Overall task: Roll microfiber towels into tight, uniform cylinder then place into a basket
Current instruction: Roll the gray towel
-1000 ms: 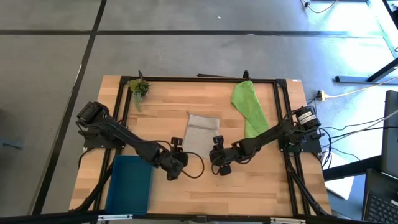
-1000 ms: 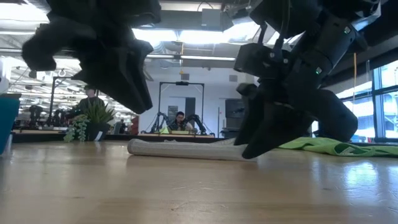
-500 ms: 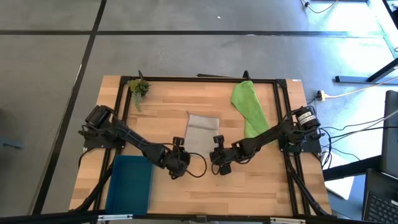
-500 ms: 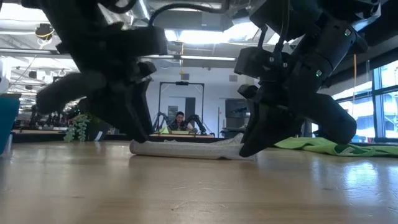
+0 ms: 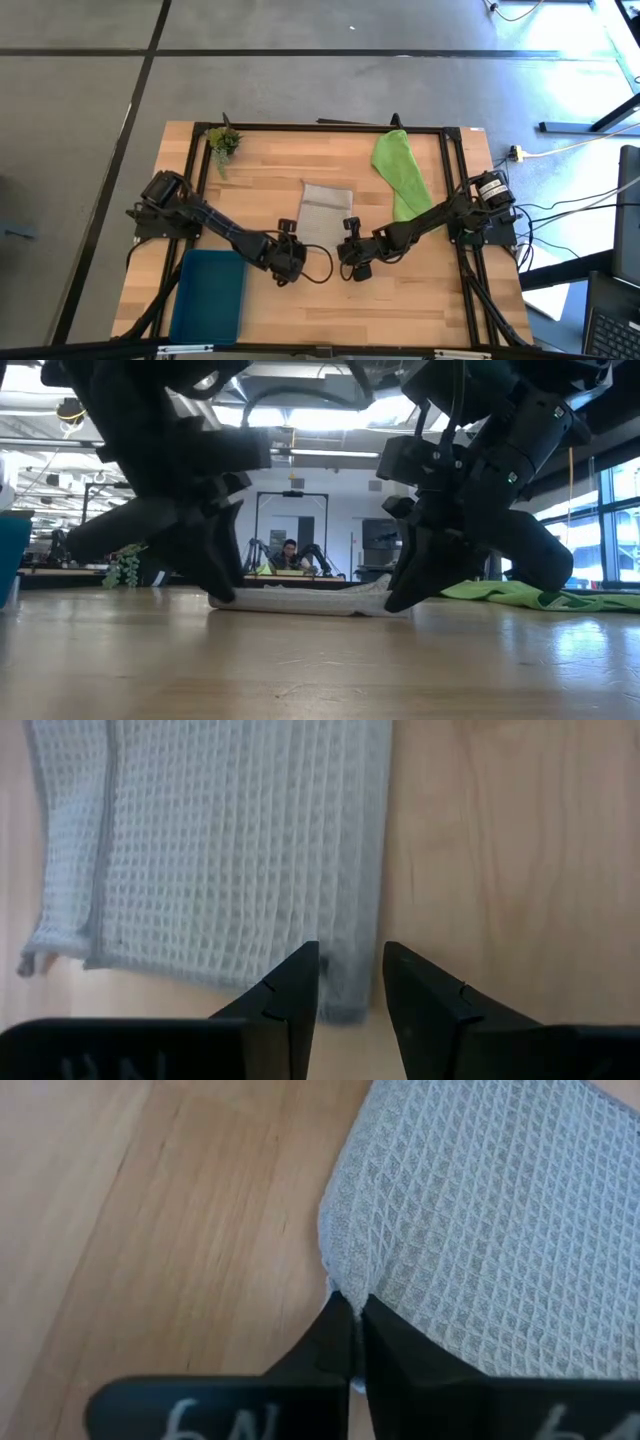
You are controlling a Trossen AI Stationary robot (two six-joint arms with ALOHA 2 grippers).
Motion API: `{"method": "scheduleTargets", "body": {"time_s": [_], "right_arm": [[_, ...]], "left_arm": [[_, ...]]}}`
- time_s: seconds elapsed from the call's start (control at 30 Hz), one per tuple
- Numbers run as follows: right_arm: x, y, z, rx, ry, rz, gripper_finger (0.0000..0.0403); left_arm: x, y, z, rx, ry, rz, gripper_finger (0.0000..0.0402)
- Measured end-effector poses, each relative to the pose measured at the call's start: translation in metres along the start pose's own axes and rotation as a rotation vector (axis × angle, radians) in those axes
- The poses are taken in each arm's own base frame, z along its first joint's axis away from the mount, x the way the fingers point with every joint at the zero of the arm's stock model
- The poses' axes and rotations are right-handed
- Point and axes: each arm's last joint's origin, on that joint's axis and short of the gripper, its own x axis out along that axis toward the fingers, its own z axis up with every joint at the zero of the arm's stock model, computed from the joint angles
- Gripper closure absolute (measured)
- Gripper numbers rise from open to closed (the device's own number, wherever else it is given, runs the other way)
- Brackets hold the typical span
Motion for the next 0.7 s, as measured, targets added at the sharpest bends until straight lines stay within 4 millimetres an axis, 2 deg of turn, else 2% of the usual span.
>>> {"method": "scheduleTargets", "body": {"time_s": [0.37, 0.47, 0.6, 0.7], "right_arm": [[0.000, 0.000, 0.000, 0.023, 0.001, 0.002, 0.0389], [0.000, 0.000, 0.000, 0.025, 0.001, 0.002, 0.0389], [0.000, 0.000, 0.000, 0.026, 0.001, 0.002, 0.0389], [0.000, 0.000, 0.000, 0.026, 0.002, 0.002, 0.0389]], "left_arm": [[0.016, -0.009, -0.006, 0.020, 0.044, 0.028, 0.0297], [0.016, -0.009, -0.006, 0.003, 0.046, 0.022, 0.0321], [0.017, -0.010, -0.006, 0.002, 0.048, 0.010, 0.0386], [0.015, -0.009, -0.006, 0.006, 0.044, 0.009, 0.0393]]}}
